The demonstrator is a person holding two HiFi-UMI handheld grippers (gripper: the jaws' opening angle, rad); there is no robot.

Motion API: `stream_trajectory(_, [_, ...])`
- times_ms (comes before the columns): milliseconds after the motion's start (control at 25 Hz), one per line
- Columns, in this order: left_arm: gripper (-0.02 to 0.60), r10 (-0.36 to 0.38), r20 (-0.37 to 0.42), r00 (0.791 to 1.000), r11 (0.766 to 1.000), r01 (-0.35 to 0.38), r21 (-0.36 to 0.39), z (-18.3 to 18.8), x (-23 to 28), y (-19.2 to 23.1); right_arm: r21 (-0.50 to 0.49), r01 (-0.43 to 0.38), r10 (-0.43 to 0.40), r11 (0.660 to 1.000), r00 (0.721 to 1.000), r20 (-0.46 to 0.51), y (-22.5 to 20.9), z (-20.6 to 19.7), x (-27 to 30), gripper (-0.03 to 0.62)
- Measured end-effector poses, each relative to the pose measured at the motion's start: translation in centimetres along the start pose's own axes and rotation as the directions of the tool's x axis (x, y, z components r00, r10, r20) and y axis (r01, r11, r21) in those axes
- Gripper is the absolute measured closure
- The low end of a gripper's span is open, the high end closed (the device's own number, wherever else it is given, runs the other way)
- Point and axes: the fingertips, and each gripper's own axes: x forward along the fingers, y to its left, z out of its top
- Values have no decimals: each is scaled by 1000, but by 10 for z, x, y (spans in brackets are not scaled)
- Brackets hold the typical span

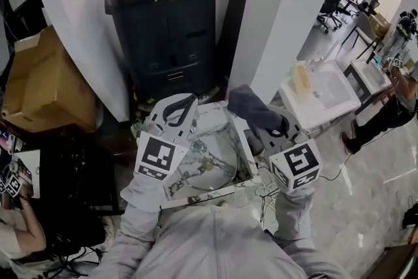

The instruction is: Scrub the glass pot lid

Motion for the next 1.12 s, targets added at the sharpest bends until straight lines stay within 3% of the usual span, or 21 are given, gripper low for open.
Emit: stream_trajectory(1120, [555, -27, -9, 1000, 1000, 27, -11, -11, -3, -2, -3, 1, -1, 1000, 999, -32, 7, -14, 7, 536])
